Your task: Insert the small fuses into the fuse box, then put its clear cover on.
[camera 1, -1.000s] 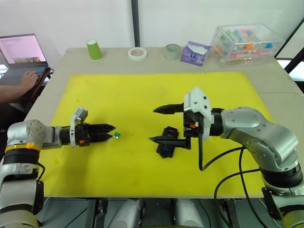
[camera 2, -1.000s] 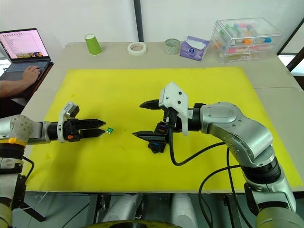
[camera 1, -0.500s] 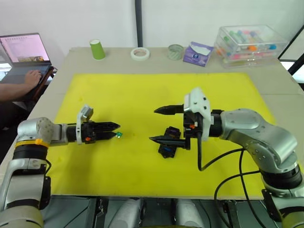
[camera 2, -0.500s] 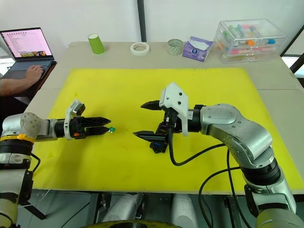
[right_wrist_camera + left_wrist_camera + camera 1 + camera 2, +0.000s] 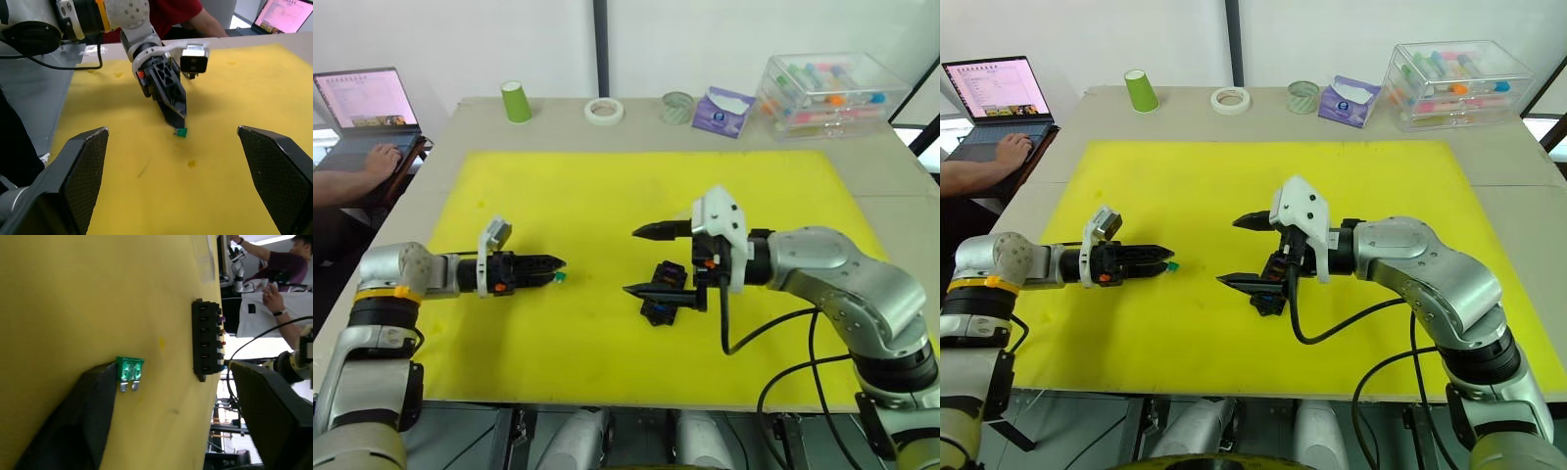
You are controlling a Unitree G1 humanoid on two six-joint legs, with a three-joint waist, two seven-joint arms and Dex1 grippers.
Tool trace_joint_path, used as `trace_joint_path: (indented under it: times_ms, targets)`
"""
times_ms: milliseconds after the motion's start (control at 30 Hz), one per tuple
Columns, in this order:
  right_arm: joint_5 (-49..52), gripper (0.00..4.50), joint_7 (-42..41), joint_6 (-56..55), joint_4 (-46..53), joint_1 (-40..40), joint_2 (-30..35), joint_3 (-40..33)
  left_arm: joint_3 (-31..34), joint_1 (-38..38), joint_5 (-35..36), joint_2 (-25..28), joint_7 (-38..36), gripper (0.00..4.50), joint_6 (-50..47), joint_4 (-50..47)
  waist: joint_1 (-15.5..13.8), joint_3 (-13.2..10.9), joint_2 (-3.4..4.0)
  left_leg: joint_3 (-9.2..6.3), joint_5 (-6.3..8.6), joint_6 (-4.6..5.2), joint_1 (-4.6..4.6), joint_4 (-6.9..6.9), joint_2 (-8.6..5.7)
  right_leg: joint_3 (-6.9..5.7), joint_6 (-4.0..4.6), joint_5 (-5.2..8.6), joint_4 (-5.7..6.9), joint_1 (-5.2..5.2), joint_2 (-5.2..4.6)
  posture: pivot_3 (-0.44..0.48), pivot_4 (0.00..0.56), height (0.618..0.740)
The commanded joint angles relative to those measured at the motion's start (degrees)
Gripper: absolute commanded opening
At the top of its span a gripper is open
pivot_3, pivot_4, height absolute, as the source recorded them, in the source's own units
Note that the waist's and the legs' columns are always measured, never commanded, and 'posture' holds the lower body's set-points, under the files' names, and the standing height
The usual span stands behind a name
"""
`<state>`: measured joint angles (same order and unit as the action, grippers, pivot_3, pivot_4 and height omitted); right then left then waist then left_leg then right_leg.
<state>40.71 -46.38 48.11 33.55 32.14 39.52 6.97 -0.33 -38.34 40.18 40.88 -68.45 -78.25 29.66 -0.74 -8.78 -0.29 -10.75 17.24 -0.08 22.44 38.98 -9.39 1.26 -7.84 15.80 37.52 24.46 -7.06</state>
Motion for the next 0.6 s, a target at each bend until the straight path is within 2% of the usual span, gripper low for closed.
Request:
trace_joint_path:
  times_ms: [33, 233, 400, 533, 600]
  targets:
    - [-0.09, 4.50, 0.07, -0.15, 1.01, 1.25, 0.51, -0.92, -1.34, 0.85, -1.13, -0.40, -0.04, 2.40, 0.84, -0.22, 0.07, 0.00, 0.00, 0.00, 0.00, 0.00, 0.00, 0.00, 0.00, 0.00, 0.00, 0.00, 0.00, 0.01, 0.00, 0.000, 0.150, 0.740]
    - [-0.39, 4.50, 0.46, 0.09, 1.02, 1.69, 0.34, -0.64, -1.62, 1.76, -2.78, -0.69, 0.54, 0.12, 2.62, -0.40, 0.20, 0.00, 0.00, 0.01, 0.00, 0.00, 0.00, -0.03, 0.00, 0.00, 0.00, 0.00, 0.02, 0.04, 0.00, 0.000, 0.150, 0.740]
    - [-0.25, 4.50, 0.56, 0.62, 0.80, 2.28, 0.56, -0.64, -0.17, 2.64, -2.67, -0.96, 1.44, 0.03, 2.65, -0.84, 0.21, 0.00, 0.01, 0.01, 0.00, 0.00, 0.00, -0.03, 0.01, 0.01, 0.00, 0.00, 0.02, 0.04, 0.00, 0.000, 0.150, 0.740]
    - [0.31, 4.50, 0.18, 2.31, 0.02, 3.19, 1.64, -1.28, 2.42, 3.19, -0.91, -0.83, 1.85, 0.03, 2.78, -4.55, 0.24, 0.00, 0.01, 0.01, 0.00, 0.00, 0.00, -0.04, 0.01, 0.01, 0.00, 0.00, 0.03, 0.05, 0.00, 0.000, 0.150, 0.740]
    - [1.30, 4.50, 0.23, 4.42, -0.95, 4.43, 2.38, -1.91, 5.22, 3.74, 1.31, -1.00, 1.37, 0.03, 4.50, -9.82, 0.35, 0.00, 0.01, 0.02, 0.00, 0.00, 0.00, -0.04, 0.01, 0.02, 0.00, 0.00, 0.03, 0.06, 0.00, 0.000, 0.150, 0.740]
